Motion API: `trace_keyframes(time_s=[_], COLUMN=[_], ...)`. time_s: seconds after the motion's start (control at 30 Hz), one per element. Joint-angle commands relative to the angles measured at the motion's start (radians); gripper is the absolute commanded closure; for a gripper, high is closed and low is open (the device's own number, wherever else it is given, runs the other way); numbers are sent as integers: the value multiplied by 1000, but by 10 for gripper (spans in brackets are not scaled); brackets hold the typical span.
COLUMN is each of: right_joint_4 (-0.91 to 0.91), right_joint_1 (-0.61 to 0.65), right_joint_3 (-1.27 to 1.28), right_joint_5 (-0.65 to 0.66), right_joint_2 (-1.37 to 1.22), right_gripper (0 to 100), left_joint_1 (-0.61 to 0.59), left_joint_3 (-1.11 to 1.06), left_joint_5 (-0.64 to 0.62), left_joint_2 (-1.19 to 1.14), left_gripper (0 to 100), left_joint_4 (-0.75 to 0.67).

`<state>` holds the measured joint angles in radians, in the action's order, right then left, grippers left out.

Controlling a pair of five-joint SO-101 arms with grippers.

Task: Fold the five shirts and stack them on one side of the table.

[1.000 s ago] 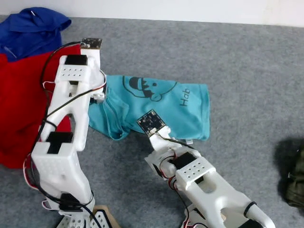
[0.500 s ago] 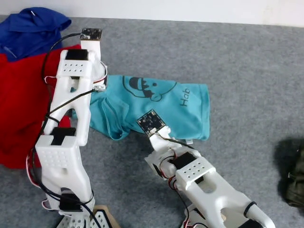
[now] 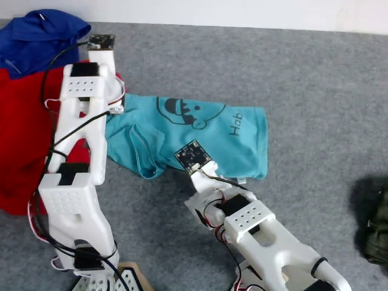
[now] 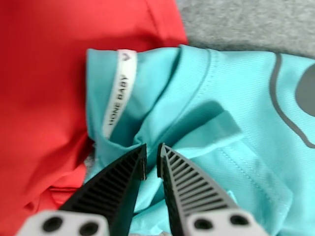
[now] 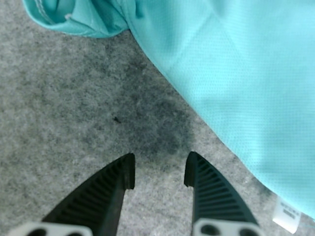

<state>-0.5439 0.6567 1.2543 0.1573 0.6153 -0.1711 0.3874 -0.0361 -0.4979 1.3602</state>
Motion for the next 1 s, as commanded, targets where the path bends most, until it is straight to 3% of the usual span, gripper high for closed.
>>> trace_keyframes(time_s=[0.0,0.27,0.67,0.8,0.97], right_joint_4=[19,19,19,19,19], right_joint_1=[-22,-22,-22,-22,-22], right_joint_3=[-4,-4,-4,-4,-4], right_joint_5=[12,14,14,14,14], right_joint_2=[10,10,12,12,12], right_gripper=[822,822,822,822,822], left_joint_1=[-8,99,139,104,54], left_joint_3=[48,-13,-81,-79,-54], left_joint_5=[-6,-2,-2,-2,-2], left_joint_2=[30,120,74,-33,-51], left_gripper=[935,937,937,937,937], left_joint_4=[-3,86,-77,-155,-152])
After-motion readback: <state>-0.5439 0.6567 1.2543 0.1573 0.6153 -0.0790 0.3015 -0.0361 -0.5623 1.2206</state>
